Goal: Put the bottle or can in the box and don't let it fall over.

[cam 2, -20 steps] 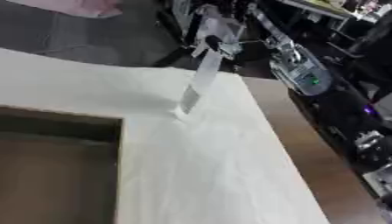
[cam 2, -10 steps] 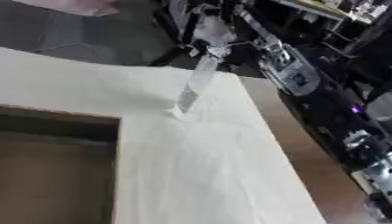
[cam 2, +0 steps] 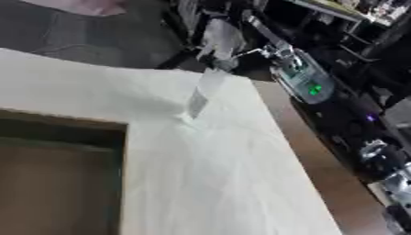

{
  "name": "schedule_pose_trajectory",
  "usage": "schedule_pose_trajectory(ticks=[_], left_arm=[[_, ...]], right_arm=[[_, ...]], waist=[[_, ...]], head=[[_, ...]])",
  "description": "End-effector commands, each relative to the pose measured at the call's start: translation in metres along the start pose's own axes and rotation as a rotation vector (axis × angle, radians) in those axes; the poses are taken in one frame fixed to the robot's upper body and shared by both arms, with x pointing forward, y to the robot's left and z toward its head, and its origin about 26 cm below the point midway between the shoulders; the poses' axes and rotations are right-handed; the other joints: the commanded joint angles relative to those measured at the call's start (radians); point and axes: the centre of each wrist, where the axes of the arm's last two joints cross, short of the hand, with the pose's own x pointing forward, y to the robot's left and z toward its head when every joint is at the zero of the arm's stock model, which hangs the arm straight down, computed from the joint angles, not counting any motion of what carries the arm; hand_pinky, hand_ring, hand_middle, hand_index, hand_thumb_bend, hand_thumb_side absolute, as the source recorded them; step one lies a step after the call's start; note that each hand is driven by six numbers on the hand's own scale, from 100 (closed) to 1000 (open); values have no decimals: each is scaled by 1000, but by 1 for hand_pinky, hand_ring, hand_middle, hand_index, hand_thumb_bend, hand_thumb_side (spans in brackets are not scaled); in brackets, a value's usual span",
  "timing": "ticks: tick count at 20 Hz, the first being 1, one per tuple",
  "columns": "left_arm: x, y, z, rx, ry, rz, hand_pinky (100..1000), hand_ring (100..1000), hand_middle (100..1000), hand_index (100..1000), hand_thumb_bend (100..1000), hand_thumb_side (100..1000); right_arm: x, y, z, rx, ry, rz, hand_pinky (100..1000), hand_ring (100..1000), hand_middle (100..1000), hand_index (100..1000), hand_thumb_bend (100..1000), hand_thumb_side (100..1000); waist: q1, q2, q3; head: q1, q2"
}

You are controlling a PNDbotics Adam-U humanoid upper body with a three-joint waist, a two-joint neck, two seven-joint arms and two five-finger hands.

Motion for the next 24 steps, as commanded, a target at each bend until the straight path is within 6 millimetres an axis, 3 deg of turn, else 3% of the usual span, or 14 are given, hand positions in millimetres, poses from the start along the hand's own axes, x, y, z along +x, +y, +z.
schedule_pose_trajectory(ticks=[1,10,19,24], left_arm=[[6,3,-1,-1,-15,-18,606,361,770,842,137,854],[5,4,0,7,-8,-22,607,361,770,842,137,855],[5,4,1,6,1,-26,608,361,771,842,139,856],[5,4,2,8,7,-29,608,361,769,842,139,856]], right_arm=[[9,-11,-6,19,-17,37,887,931,906,874,442,100],[8,-9,-5,11,4,50,877,884,861,826,418,100],[10,-11,-7,-18,6,37,883,894,862,833,437,100],[11,-11,-8,-30,4,29,867,778,756,770,399,100]], waist=[[6,-15,-2],[4,-13,-4],[0,-17,-7],[-3,-23,-9]], head=[[6,-12],[3,-11],[-5,-3],[-8,0]])
